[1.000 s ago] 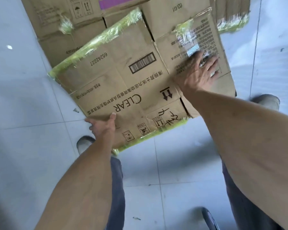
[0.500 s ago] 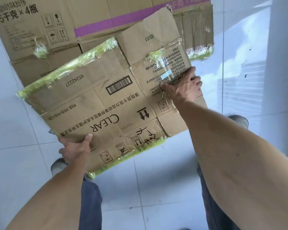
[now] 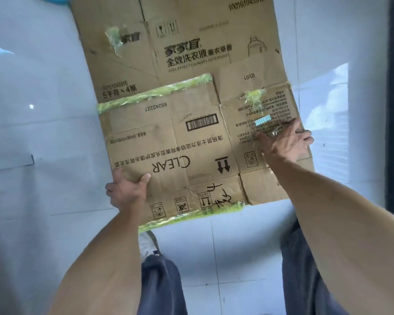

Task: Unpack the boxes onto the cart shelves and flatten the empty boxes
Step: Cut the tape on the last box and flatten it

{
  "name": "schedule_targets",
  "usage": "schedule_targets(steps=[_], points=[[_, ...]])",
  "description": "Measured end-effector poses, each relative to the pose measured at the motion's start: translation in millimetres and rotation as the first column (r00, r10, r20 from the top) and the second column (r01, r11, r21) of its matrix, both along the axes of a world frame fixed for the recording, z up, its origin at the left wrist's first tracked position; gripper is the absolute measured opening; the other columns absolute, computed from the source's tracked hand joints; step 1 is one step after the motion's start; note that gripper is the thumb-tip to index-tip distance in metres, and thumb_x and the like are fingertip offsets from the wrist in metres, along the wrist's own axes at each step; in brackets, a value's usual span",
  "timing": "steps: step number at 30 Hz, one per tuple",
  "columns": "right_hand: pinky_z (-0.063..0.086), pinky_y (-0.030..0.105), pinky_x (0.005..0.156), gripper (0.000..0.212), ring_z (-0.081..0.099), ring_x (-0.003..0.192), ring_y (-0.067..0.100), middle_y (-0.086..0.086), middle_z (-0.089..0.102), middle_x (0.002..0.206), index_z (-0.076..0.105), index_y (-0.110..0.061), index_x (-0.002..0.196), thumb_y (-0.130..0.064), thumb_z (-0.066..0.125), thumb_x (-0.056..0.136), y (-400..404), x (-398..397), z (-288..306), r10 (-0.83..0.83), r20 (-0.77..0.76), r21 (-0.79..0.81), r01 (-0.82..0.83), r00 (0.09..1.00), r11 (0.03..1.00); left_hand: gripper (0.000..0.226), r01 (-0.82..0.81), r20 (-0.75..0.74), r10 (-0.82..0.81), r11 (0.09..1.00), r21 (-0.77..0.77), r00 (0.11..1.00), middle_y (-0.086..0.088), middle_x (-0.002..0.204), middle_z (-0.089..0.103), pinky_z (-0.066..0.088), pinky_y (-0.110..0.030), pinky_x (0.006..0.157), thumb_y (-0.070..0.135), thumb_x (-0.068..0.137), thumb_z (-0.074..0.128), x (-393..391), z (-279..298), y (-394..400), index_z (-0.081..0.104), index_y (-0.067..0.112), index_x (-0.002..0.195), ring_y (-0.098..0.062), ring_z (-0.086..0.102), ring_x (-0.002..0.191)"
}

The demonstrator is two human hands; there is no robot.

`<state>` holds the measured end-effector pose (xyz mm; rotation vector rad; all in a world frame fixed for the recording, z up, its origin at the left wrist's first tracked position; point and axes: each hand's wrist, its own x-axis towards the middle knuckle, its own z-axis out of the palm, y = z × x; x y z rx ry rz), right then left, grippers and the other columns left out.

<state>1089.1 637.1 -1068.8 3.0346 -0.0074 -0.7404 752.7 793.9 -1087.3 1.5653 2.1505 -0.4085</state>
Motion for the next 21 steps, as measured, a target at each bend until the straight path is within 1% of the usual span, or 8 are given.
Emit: schedule_targets(steps=[4,7,9,10,12,15,17,21], points=[[0.038,0.047,0.099,0.088,0.039,0.115,0.036,0.020,0.042,0.125,0.033,-0.017,0.128,-0.055,0.082,0.065,38,-10,56,-0.105,0.025,0.086,0.103,0.994,0.991,0.084,0.068,0.040,-0.071,0.996,0.066,0.997,-0.023,0.122,0.047,0.042,-0.050,0.096,0.063,0.065,0.079,5,53,66,0.041,0.031,0.133,-0.042,0.047,0.118],[0.041,0.049,0.099,0.087,0.039,0.115,0.036,0.021,0.041,0.124,0.033,-0.017,0.128,-0.052,0.083,0.066,58,-9,80,-0.156,-0.003,0.142,0.155,0.988,0.978,0.084,0.105,0.023,-0.108,0.988,0.114,0.994,-0.024,0.121,0.048,0.042,-0.049,0.096,0.064,0.064,0.079,11,82,101,0.042,0.029,0.131,-0.043,0.048,0.117],[0.041,0.049,0.098,0.091,0.039,0.113,0.036,0.021,0.041,0.123,0.032,-0.016,0.131,-0.056,0.082,0.066,72,4,81,-0.147,-0.033,0.149,0.150,0.989,0.977,0.085,0.105,0.014,-0.108,0.984,0.141,0.994,-0.025,0.120,0.048,0.042,-0.050,0.096,0.063,0.063,0.080,20,86,117,0.042,0.027,0.131,-0.044,0.048,0.116],[0.041,0.049,0.098,0.093,0.040,0.113,0.036,0.021,0.041,0.123,0.032,-0.015,0.132,-0.059,0.081,0.067,77,11,80,-0.141,-0.036,0.143,0.144,0.989,0.979,0.085,0.101,0.014,-0.104,0.984,0.145,0.995,-0.025,0.120,0.048,0.042,-0.050,0.095,0.063,0.063,0.080,27,85,121,0.042,0.027,0.131,-0.044,0.048,0.116],[0.040,0.048,0.098,0.091,0.040,0.113,0.036,0.022,0.042,0.124,0.033,-0.013,0.131,-0.063,0.077,0.069,92,36,73,-0.074,-0.017,0.148,0.076,0.997,0.986,0.085,0.063,0.048,-0.071,0.986,0.157,0.996,-0.024,0.122,0.047,0.041,-0.051,0.096,0.061,0.064,0.081,53,75,132,0.041,0.027,0.131,-0.042,0.047,0.119],[0.037,0.047,0.100,0.078,0.040,0.112,0.037,0.023,0.042,0.124,0.035,-0.013,0.124,-0.063,0.070,0.075,108,68,58,0.015,0.060,0.102,-0.022,0.998,0.995,0.086,0.042,0.087,-0.053,0.992,0.122,0.995,-0.023,0.127,0.046,0.039,-0.050,0.101,0.059,0.066,0.080,91,50,155,0.041,0.023,0.134,-0.040,0.044,0.124],[0.039,0.050,0.100,0.076,0.040,0.111,0.037,0.024,0.042,0.123,0.035,-0.014,0.124,-0.060,0.070,0.075,120,77,38,0.032,0.054,0.093,-0.037,0.998,0.995,0.089,0.024,0.079,-0.035,0.990,0.136,0.996,-0.023,0.128,0.046,0.040,-0.050,0.101,0.059,0.065,0.081,99,31,171,0.041,0.020,0.133,-0.040,0.045,0.124],[0.042,0.049,0.097,0.090,0.042,0.109,0.036,0.022,0.045,0.118,0.034,-0.014,0.127,-0.069,0.073,0.067,146,84,-27,0.037,0.025,0.078,-0.039,0.999,0.996,0.089,0.038,0.039,-0.043,0.990,0.135,0.998,-0.024,0.125,0.051,0.045,-0.052,0.096,0.060,0.064,0.081,107,-26,213,0.041,0.017,0.130,-0.041,0.050,0.120]])
